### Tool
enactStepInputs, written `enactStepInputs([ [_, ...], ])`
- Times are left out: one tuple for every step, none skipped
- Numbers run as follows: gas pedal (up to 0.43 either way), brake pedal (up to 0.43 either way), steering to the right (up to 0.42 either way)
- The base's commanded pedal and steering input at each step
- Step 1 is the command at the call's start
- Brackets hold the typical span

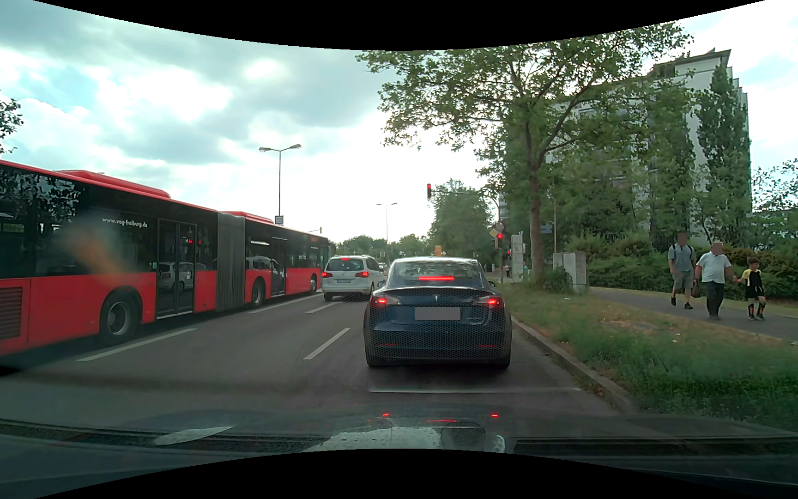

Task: Follow the waypoints while adhering to traffic rules and regulations

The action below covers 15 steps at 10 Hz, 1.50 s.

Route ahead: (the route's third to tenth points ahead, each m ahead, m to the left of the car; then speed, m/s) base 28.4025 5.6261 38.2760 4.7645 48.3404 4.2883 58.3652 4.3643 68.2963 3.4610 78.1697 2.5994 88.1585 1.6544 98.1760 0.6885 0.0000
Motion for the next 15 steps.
enactStepInputs([
  [0.000, 0.238, -0.002],
  [0.000, 0.238, -0.002],
  [0.000, 0.238, -0.002],
  [0.000, 0.238, -0.002],
  [0.000, 0.238, -0.002],
  [0.000, 0.238, -0.002],
  [0.000, 0.238, -0.002],
  [0.000, 0.238, -0.002],
  [0.000, 0.238, -0.002],
  [0.000, 0.238, -0.002],
  [0.000, 0.232, -0.002],
  [0.000, 0.238, -0.002],
  [0.000, 0.238, -0.002],
  [0.000, 0.238, -0.002],
  [0.000, 0.238, -0.002],
])
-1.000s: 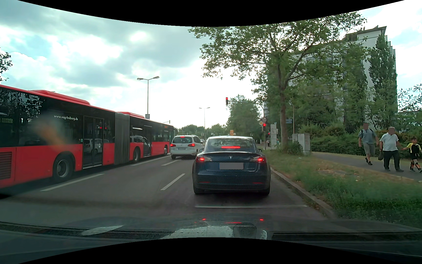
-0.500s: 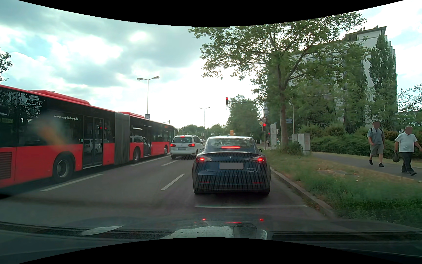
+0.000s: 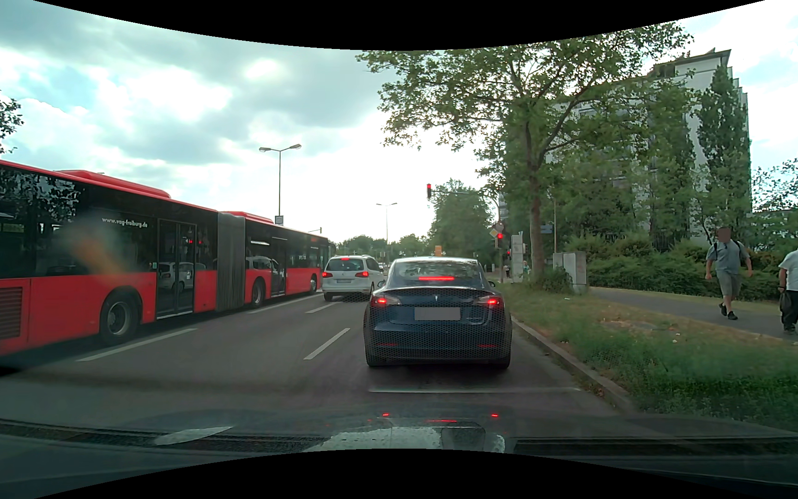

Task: Follow the waypoints while adhering to traffic rules and regulations

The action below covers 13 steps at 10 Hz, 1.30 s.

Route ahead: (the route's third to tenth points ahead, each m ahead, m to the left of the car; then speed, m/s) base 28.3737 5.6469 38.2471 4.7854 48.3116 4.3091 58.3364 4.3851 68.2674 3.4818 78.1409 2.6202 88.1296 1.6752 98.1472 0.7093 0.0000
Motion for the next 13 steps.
enactStepInputs([
  [0.000, 0.238, -0.002],
  [0.000, 0.238, -0.002],
  [0.000, 0.238, -0.002],
  [0.000, 0.238, -0.002],
  [0.000, 0.238, -0.002],
  [0.000, 0.238, -0.002],
  [0.000, 0.238, -0.002],
  [0.000, 0.238, -0.002],
  [0.000, 0.232, -0.002],
  [0.000, 0.238, -0.002],
  [0.000, 0.238, -0.002],
  [0.000, 0.238, -0.002],
  [0.000, 0.232, -0.002],
])
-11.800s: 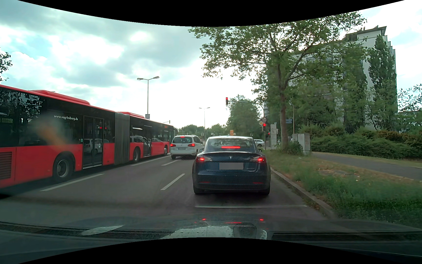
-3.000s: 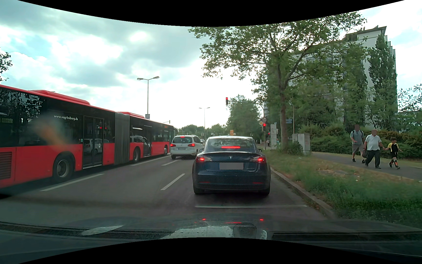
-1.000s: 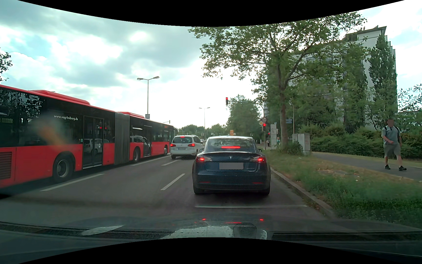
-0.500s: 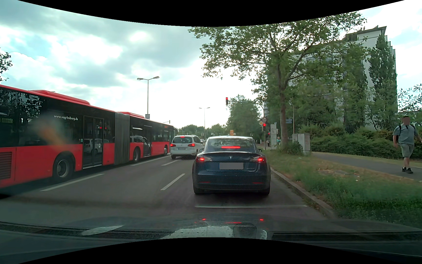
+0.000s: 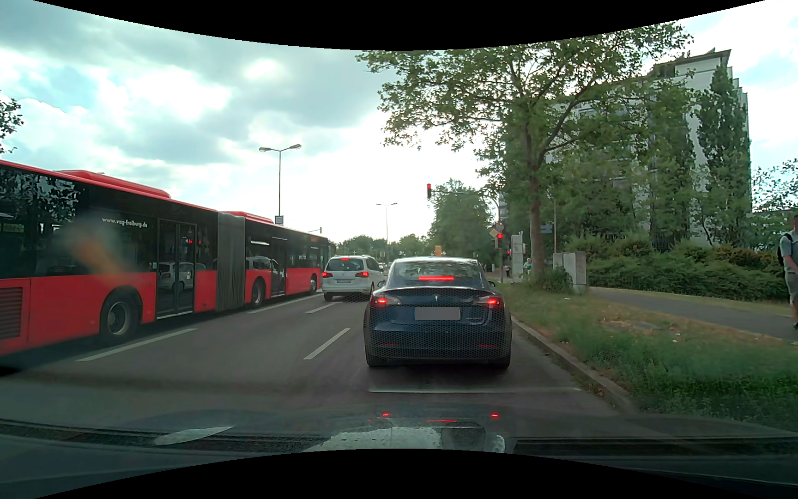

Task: Follow the waypoints while adhering to traffic rules and regulations

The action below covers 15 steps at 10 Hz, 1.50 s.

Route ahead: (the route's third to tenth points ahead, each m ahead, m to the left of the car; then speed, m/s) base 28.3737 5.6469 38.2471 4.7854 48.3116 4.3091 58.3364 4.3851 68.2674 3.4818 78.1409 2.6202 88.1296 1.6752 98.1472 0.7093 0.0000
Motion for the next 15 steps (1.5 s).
enactStepInputs([
  [0.000, 0.238, -0.002],
  [0.000, 0.238, -0.002],
  [0.000, 0.238, -0.002],
  [0.000, 0.238, -0.002],
  [0.000, 0.238, -0.002],
  [0.000, 0.238, -0.002],
  [0.000, 0.232, -0.002],
  [0.000, 0.238, -0.002],
  [0.000, 0.238, -0.002],
  [0.000, 0.238, -0.002],
  [0.000, 0.238, -0.002],
  [0.000, 0.238, -0.002],
  [0.000, 0.238, -0.002],
  [0.000, 0.238, -0.002],
  [0.000, 0.238, -0.002],
])
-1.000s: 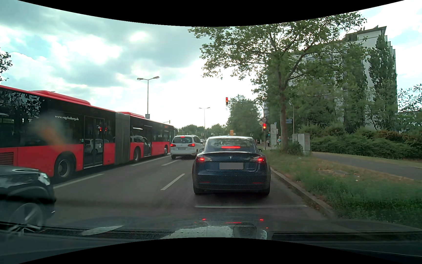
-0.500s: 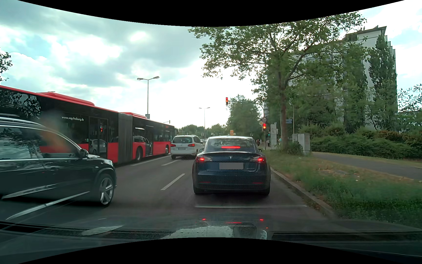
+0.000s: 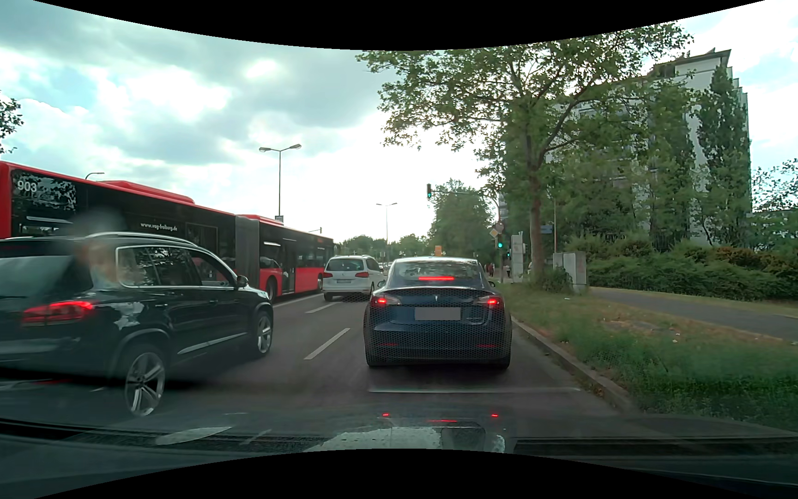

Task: Follow the waypoints while adhering to traffic rules and regulations

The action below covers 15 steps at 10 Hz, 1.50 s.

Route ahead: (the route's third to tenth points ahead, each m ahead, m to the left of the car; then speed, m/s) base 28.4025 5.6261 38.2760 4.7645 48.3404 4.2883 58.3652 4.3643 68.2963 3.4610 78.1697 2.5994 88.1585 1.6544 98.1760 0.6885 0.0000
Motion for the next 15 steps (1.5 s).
enactStepInputs([
  [0.000, 0.238, -0.002],
  [0.000, 0.238, -0.002],
  [0.000, 0.238, -0.002],
  [0.000, 0.238, -0.002],
  [0.000, 0.238, -0.002],
  [0.000, 0.238, -0.002],
  [0.000, 0.238, -0.002],
  [0.000, 0.238, -0.002],
  [0.000, 0.238, -0.002],
  [0.000, 0.238, -0.002],
  [0.000, 0.238, -0.002],
  [0.000, 0.238, -0.002],
  [0.000, 0.238, -0.002],
  [0.000, 0.238, -0.002],
  [0.000, 0.238, -0.002],
])
